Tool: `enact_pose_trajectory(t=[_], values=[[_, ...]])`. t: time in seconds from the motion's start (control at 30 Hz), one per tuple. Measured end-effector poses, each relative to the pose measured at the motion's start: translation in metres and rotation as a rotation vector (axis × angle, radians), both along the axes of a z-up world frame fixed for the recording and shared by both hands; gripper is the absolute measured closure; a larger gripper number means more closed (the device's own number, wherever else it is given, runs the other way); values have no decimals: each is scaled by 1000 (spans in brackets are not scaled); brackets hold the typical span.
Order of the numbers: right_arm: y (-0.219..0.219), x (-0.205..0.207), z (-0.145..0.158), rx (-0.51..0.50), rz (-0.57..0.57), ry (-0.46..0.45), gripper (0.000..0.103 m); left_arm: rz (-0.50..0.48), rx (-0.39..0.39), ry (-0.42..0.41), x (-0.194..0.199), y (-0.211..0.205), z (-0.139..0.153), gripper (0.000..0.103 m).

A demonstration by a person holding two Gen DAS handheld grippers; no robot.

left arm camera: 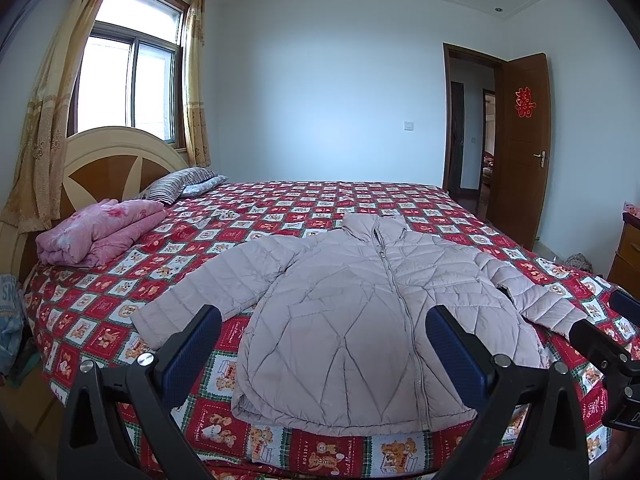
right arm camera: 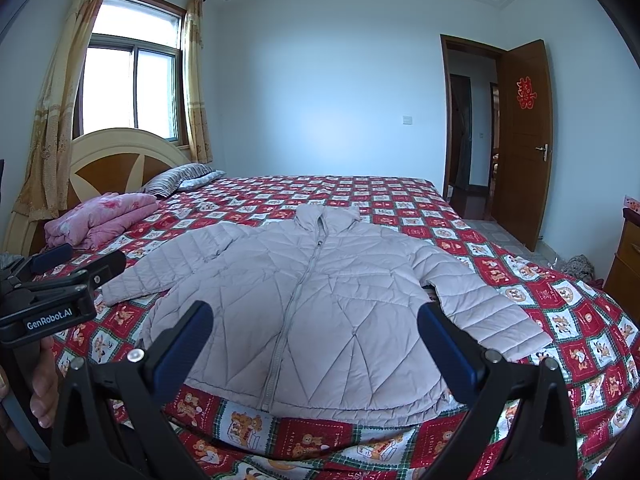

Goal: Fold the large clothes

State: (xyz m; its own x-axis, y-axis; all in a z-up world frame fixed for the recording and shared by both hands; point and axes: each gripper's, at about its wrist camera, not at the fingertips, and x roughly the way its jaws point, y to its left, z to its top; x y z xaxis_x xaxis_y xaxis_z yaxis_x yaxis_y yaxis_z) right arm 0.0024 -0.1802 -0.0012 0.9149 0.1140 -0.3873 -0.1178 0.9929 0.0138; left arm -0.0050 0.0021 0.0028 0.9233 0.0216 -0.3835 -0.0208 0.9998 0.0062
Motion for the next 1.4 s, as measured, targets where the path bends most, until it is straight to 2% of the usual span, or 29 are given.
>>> enact_pose_trajectory(t=[1.4], values=[[5, 2, -8, 8, 37, 26, 0, -3, 2, 7, 2, 1, -2, 1]])
